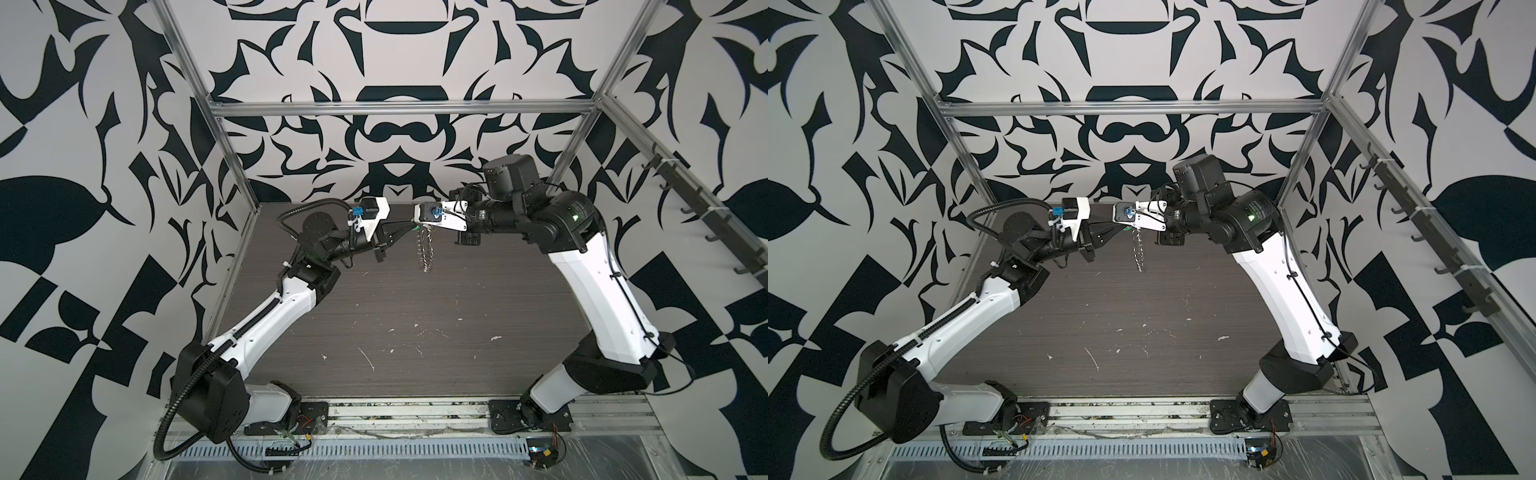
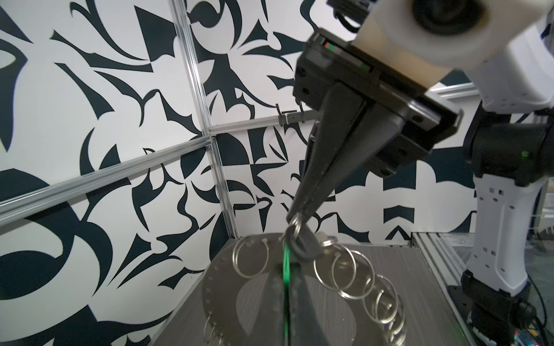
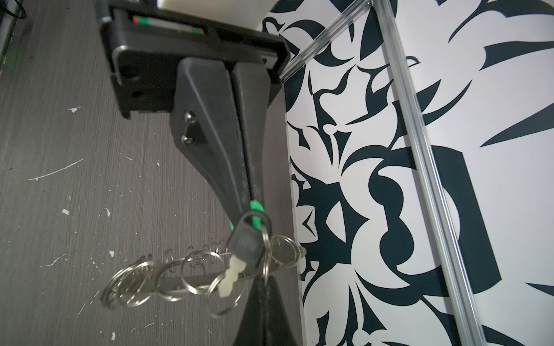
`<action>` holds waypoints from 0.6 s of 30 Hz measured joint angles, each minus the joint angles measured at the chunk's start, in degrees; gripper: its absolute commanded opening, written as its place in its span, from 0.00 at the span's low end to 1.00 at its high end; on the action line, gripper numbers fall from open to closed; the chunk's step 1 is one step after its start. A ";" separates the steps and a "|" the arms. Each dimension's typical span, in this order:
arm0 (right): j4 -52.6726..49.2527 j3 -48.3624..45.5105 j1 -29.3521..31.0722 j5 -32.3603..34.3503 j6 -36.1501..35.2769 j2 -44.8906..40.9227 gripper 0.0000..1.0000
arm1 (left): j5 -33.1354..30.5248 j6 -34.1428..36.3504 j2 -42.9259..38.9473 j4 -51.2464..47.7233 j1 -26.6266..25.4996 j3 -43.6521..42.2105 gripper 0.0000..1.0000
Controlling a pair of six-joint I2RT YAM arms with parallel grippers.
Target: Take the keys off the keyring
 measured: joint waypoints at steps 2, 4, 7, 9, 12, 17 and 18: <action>0.68 0.00 0.00 -0.28 0.02 -0.09 0.00 | 1.36 -2.78 1.33 3.69 0.72 -0.04 0.00; 1.01 0.04 -0.02 -0.61 0.02 -0.20 0.00 | 2.34 -4.98 3.02 6.67 1.05 -0.04 0.00; 0.96 0.15 -0.13 -0.94 0.04 -0.24 0.00 | 3.56 -7.72 5.53 10.03 1.18 -0.04 0.00; 0.94 0.15 -0.13 -1.31 0.07 -0.24 0.00 | 4.20 -9.27 6.67 12.17 1.31 -0.04 0.00; 0.94 0.15 -0.13 -2.10 0.33 -0.24 0.00 | 4.76 -10.62 7.41 14.25 1.38 -0.04 0.01; 0.96 0.66 -0.13 -3.76 0.68 -0.26 0.00 | 4.57 -11.76 7.52 15.74 1.95 -0.07 0.39; 0.98 0.92 -0.13 -4.07 0.70 -0.31 0.00 | 4.44 -12.07 7.52 15.67 2.36 -0.17 0.42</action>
